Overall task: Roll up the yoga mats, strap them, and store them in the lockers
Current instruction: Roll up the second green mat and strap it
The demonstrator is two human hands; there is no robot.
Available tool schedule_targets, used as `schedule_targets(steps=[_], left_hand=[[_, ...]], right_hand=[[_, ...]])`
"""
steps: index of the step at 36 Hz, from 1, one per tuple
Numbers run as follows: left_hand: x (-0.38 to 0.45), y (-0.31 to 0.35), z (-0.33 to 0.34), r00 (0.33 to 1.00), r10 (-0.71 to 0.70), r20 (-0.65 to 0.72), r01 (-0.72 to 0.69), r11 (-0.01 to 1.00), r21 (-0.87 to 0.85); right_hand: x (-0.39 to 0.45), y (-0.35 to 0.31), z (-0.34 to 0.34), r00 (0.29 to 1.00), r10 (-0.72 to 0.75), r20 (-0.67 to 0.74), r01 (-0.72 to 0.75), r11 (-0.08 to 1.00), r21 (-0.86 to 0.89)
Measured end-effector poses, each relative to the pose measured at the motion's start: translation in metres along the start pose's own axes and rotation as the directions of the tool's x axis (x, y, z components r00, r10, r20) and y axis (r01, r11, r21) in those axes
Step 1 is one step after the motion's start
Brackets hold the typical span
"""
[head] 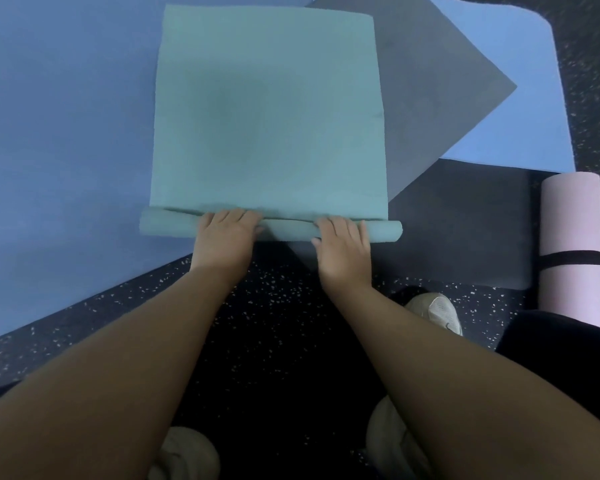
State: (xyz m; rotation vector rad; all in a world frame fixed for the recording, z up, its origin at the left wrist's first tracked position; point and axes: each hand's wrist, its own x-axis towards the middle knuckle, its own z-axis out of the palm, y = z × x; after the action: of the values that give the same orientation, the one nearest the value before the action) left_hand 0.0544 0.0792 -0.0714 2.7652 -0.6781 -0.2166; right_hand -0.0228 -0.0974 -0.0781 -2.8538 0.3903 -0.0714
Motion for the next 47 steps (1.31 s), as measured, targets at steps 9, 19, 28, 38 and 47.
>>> schedule_targets(steps=[9, 19, 28, 38, 47], left_hand=[[-0.016, 0.007, -0.001, 0.993, -0.068, 0.095, 0.064, 0.997, 0.047], [-0.028, 0.004, 0.001, 0.978, -0.11, 0.176, 0.09, 0.989, 0.12], [-0.041, 0.005, 0.009, 0.998, -0.06, -0.032, 0.059, 0.998, -0.036], [-0.045, -0.003, 0.011, 0.998, 0.013, -0.062, -0.015, 0.999, -0.035], [-0.036, 0.006, 0.014, 0.985, -0.125, -0.121, 0.118, 0.991, -0.058]], right_hand=[[-0.007, 0.003, 0.002, 0.99, -0.068, -0.123, 0.063, 0.997, -0.043], [-0.018, -0.005, 0.0, 0.995, -0.095, 0.026, 0.096, 0.995, -0.031], [-0.026, -0.014, -0.001, 0.992, -0.001, 0.13, 0.009, 0.998, -0.06], [-0.009, -0.025, -0.011, 0.94, 0.147, 0.309, -0.091, 0.978, -0.189], [-0.001, -0.035, -0.007, 0.966, 0.122, 0.228, -0.088, 0.984, -0.152]])
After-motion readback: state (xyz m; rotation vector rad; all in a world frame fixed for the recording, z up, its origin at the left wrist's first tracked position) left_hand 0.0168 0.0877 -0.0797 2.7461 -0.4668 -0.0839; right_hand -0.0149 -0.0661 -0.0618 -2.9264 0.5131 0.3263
